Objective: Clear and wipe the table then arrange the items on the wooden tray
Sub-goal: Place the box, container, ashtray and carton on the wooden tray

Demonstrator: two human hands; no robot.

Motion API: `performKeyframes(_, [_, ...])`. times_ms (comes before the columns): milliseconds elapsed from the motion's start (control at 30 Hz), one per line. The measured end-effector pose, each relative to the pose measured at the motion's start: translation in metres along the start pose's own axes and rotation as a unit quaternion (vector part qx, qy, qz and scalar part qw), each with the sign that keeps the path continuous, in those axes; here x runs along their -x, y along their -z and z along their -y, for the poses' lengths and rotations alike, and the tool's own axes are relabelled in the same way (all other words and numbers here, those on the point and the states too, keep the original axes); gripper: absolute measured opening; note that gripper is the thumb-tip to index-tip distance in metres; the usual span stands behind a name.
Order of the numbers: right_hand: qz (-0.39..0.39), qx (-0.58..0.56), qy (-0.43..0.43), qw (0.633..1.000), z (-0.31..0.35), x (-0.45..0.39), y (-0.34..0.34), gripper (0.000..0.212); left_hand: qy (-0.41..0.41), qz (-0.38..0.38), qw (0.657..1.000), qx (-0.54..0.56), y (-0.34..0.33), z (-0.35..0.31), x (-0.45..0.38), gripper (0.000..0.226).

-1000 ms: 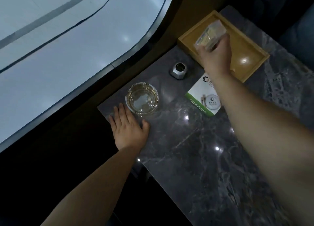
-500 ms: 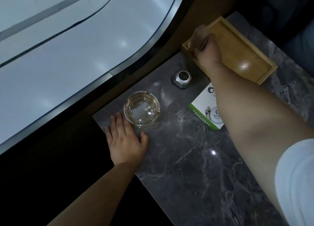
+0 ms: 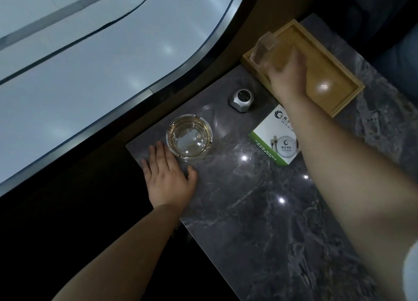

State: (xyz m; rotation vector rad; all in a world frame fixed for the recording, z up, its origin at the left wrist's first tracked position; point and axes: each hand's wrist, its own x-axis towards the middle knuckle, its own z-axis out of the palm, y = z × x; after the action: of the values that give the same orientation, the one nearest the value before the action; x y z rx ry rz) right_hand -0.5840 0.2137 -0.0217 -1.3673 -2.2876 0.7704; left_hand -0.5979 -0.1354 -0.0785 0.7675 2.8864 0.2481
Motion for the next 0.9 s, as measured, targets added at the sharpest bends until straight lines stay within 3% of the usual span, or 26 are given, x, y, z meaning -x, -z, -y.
performKeyframes(100, [0.075, 0.072, 0.084, 0.991, 0.008, 0.046, 0.011, 0.070, 0.000, 0.002, 1.000, 0.003, 0.000, 0.000, 0.000, 0.078])
performKeyframes(200, [0.165, 0.188, 0.156, 0.956, 0.015, 0.064, 0.001, 0.075, -0.001, 0.007, 1.000, -0.001, 0.001, 0.000, -0.001, 0.078])
performKeyframes(300, [0.199, 0.260, 0.168, 0.930, 0.018, 0.061, -0.013, 0.075, 0.000, 0.012, 1.000, -0.005, 0.001, 0.000, -0.001, 0.079])
performKeyframes(467, [0.163, 0.300, 0.193, 0.920, 0.020, 0.055, -0.021, 0.057, -0.001, 0.007, 1.000, -0.010, 0.000, 0.000, -0.001, 0.077])
performKeyframes(600, [0.163, 0.189, 0.176, 0.952, 0.015, 0.048, -0.002, 0.055, -0.003, -0.006, 1.000, -0.012, -0.001, 0.000, -0.001, 0.077])
performKeyframes(733, [0.076, 0.060, 0.085, 0.992, -0.030, 0.030, 0.044, 0.055, 0.001, -0.010, 1.000, -0.013, -0.003, 0.000, -0.001, 0.078])
performKeyframes(900, [0.021, 0.136, -0.035, 0.990, -0.114, 0.002, 0.090, 0.064, 0.002, -0.020, 1.000, -0.007, -0.002, -0.001, -0.001, 0.078])
